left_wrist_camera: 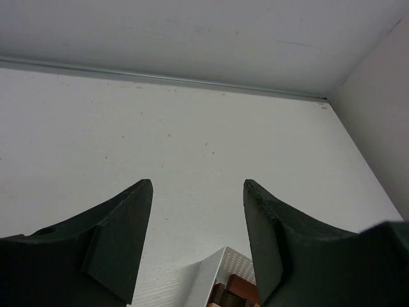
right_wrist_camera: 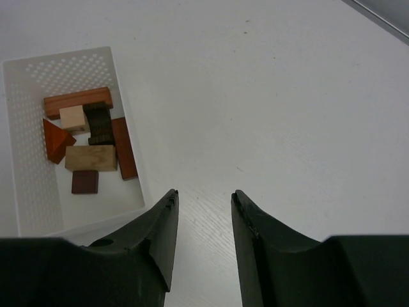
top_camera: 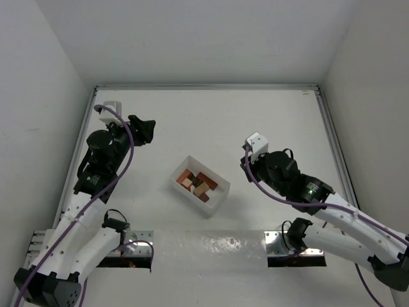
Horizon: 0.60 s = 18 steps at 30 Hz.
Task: Build the wood block tower
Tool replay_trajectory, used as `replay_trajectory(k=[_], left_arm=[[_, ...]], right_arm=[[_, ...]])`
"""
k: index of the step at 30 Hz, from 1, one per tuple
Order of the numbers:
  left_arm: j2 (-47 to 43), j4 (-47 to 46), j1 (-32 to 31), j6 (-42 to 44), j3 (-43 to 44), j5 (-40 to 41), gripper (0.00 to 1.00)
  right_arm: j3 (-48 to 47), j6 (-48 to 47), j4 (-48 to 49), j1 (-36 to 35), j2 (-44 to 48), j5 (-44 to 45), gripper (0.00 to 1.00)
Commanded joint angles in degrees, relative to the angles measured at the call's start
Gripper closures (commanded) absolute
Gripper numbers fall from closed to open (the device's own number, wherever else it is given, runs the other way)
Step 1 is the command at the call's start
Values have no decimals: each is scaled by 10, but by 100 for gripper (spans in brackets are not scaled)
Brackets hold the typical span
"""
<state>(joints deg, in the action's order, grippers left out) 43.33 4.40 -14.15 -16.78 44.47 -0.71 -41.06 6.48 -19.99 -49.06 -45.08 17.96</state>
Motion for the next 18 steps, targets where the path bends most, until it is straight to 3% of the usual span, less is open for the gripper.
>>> replay_trajectory(k=[1,3,6,7,8,12,14,15,17,18], left_arm=[[-11,-25,5,5,9,-3,44],[-12,-25,6,5,9,0,44],[-17,-22,5,7,9,4,44],[-19,-21,5,7,7,4,44],[-20,-21,5,8,8,5,44],[-28,-20,5,9,8,10,50],[-34,-19,5,10,9,24,57],[-40,-22,5,9,6,27,68],[-47,-24,5,7,4,36,78],[-50,-25,5,6,4,47,89]], right_arm=[[-19,1,1,-2,-4,-10,62],[-24,-2,2,-2,-9,-20,63],[-33,-8,-5,-2,-18,-36,72],[-36,-9,-6,-1,-22,-42,77],[-41,-11,-5,-1,-26,-48,98],[-62,-9,-1,-4,-63,-102,100],[-66,-15,9,-16,-100,-123,100],[-68,-17,14,-22,-114,-122,100],[-85,-25,7,-46,-159,-106,99],[-89,-30,9,-56,-170,-99,98]])
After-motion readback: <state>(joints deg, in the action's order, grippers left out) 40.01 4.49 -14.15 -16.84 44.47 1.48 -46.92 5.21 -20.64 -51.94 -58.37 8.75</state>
